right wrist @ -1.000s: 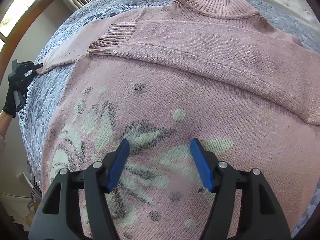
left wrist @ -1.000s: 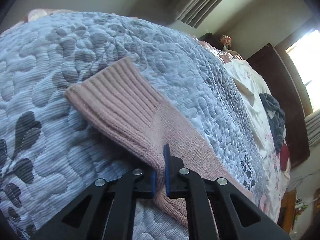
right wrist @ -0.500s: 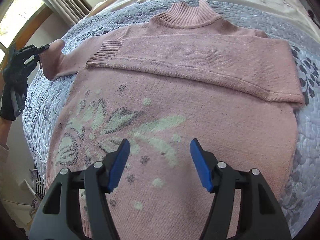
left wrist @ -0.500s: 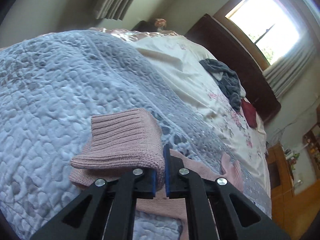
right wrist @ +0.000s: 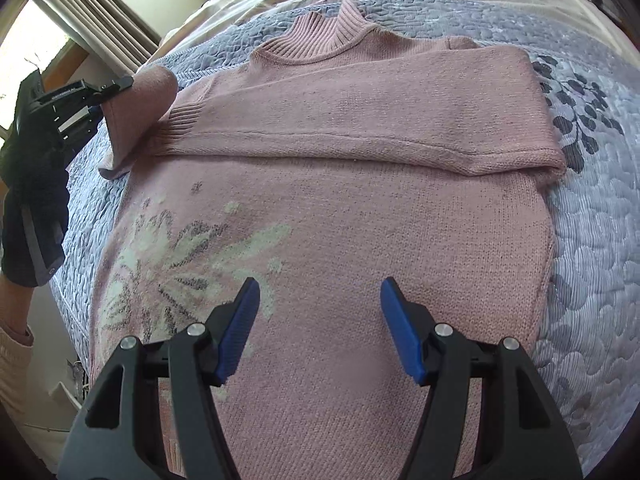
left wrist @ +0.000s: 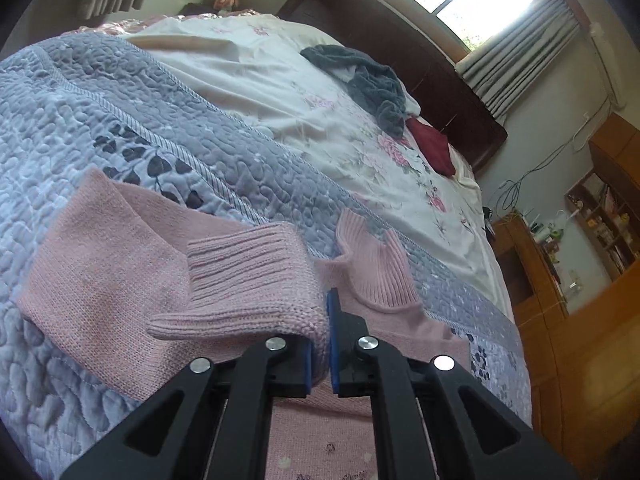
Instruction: Fold small clothes
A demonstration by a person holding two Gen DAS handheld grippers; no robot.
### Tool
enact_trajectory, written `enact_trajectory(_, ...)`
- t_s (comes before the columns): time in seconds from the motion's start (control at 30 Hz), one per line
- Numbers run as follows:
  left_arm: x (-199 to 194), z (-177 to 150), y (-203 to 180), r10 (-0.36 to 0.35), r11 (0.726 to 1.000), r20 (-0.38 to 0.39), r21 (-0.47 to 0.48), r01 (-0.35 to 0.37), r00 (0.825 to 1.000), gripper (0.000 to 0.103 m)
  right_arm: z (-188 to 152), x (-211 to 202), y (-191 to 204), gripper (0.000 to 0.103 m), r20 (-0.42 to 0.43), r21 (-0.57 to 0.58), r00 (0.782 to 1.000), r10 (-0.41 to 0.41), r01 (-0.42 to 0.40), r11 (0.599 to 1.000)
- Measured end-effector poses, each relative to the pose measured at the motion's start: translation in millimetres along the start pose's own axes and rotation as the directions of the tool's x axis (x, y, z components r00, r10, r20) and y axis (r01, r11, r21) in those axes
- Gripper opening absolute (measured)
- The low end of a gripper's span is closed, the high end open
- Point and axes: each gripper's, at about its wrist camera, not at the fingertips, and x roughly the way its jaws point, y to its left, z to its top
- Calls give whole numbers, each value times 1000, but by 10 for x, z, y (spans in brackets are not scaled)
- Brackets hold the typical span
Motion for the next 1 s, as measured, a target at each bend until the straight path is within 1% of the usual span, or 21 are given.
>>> enact_trajectory(0.17,210,-193,-155,-4,1000,-43,20,5,999,6,46,-1,-101,63,10,20,1000,3,-3,1000)
enact_trajectory(0.27,391,-304,-167,16,1000,-90,19,-15,996,6,62,9,-124,63,12,28,1000,4,-4,1000)
enact_trajectory(0.33,532,-389,-125,46,999,-135,13,-45,990,6,67,16,-125,63,9,31,1000,3,-4,1000)
enact_trajectory(0.43,690,-536,-19,49,999,-205,-7,-52,978,7,65,30,-128,63,0,36,1000,0,0,999)
enact_trajectory(0.5,712,-620,43,37,999,-231,-14,-41,972,8,71,50,-131,63,-10,41,1000,-1,2,999)
enact_trajectory(0.6,610,-706,63,39,999,-231,26,-34,972,9,99,126,-148,63,-32,43,999,-12,14,999)
enact_trajectory(0.7,404,-746,87,25,999,-249,40,-16,968,12,99,187,-184,63,-54,51,998,-21,24,998)
enact_trajectory(0.77,196,-743,116,14,999,-253,52,-1,967,17,103,177,-173,63,-59,59,998,-27,31,998)
enact_trajectory(0.8,72,-729,139,27,997,-249,72,-10,968,23,111,171,-160,63,-63,58,997,-36,40,998)
enact_trajectory(0.87,-185,-664,218,73,990,-217,135,-44,974,27,117,149,-123,63,-70,48,996,-60,63,997)
enact_trajectory(0.93,-415,-528,306,147,972,-151,203,-114,978,28,143,128,-62,63,-74,41,994,-75,78,996)
enact_trajectory(1.0,-561,-331,432,220,952,-84,234,-196,972,29,204,111,33,63,-67,34,995,-75,77,996)
